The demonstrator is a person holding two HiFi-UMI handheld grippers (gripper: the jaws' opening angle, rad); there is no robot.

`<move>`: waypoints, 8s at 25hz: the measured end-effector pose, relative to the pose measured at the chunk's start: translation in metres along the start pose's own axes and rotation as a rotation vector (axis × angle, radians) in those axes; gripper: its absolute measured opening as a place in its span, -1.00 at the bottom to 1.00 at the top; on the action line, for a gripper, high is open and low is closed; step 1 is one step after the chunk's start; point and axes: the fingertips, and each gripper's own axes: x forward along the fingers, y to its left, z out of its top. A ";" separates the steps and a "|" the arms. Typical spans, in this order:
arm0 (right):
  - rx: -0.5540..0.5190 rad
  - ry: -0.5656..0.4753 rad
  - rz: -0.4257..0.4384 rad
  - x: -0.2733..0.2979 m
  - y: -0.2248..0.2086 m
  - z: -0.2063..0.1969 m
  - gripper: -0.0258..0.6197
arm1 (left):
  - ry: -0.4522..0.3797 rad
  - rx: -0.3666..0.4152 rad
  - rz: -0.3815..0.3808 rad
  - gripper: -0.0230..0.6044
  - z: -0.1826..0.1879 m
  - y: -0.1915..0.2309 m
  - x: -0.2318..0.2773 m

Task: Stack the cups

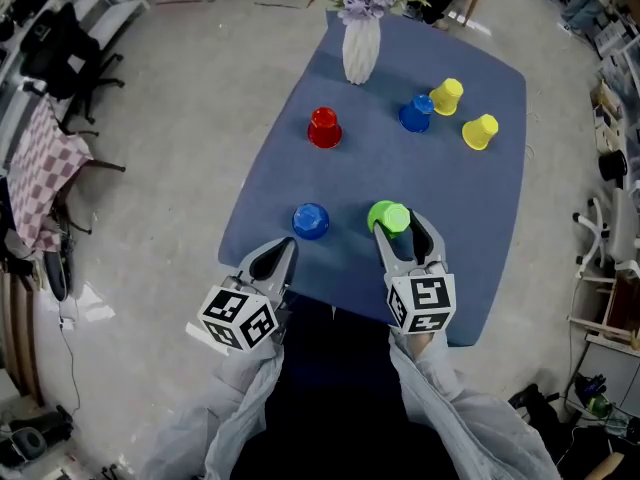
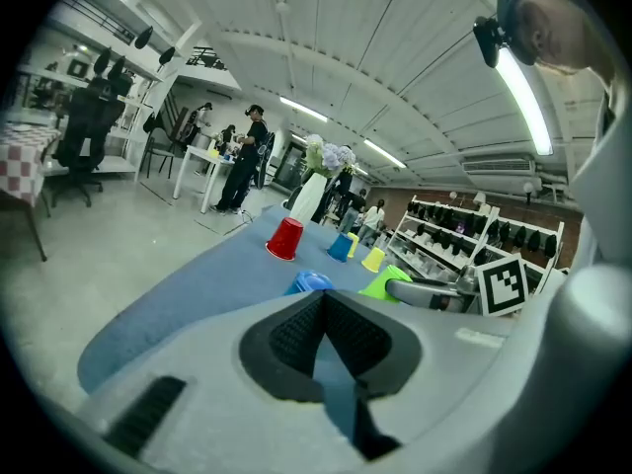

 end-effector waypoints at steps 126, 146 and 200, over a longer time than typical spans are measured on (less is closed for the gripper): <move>-0.117 -0.040 0.073 0.017 -0.005 0.050 -0.19 | -0.004 0.119 -0.161 -0.93 0.070 0.010 0.037; -0.059 -0.022 -0.010 -0.025 0.013 -0.032 -0.19 | 0.095 0.173 -0.253 -0.93 0.038 -0.032 0.045; 0.013 -0.183 -0.038 0.082 -0.116 0.114 0.18 | 0.063 0.268 -0.253 -0.93 0.131 0.017 0.134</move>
